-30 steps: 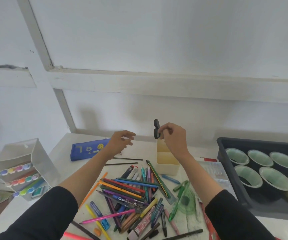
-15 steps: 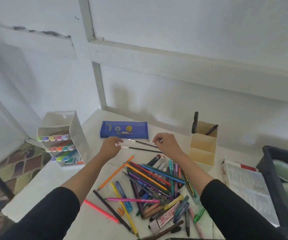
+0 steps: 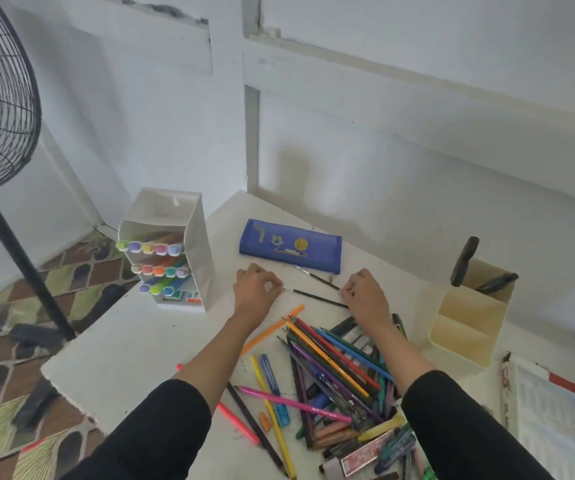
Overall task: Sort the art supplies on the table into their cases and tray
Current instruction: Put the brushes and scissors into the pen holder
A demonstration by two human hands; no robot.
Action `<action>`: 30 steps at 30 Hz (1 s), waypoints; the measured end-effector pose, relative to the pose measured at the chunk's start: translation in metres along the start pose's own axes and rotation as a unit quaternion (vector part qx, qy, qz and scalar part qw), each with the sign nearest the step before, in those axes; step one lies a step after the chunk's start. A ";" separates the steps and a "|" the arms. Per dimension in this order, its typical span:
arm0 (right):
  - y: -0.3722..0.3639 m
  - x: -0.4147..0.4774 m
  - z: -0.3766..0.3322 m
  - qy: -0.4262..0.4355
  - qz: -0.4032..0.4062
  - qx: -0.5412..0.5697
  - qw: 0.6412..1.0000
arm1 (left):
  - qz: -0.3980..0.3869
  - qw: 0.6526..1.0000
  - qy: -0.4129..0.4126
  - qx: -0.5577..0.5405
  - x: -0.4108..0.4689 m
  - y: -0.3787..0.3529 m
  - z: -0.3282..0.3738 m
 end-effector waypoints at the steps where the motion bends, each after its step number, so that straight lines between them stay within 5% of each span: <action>1: 0.000 0.000 0.000 0.000 0.000 0.004 1.000 | 0.000 1.000 -0.003 0.005 -0.001 -0.001 0.000; 4: 0.001 -0.001 -0.002 -0.001 -0.008 0.001 1.000 | -0.011 1.000 -0.005 0.004 -0.001 0.002 0.001; 8: 0.012 -0.010 -0.010 0.022 0.044 0.074 0.996 | -0.046 0.980 0.009 -0.191 -0.002 0.024 0.010; 15: 0.041 -0.045 -0.041 0.057 0.155 0.285 0.944 | 0.008 0.919 -0.046 -0.391 -0.030 0.071 0.060; 25: 0.093 -0.094 -0.026 0.014 0.231 0.419 0.878 | 0.039 0.881 -0.111 -0.458 -0.058 0.116 0.124; 30: 0.123 -0.115 0.001 0.000 0.309 0.381 0.871 | 0.020 0.873 -0.160 -0.461 -0.072 0.121 0.162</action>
Point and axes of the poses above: each hand's wrist, its own x-axis towards the middle knuckle, its own y-axis out of the back of the hand, z = x × y, the point moved 4 cm from there along x, towards the middle knuckle, and after that the axes turned 3 degrees about -z, right-handed, at the moved point
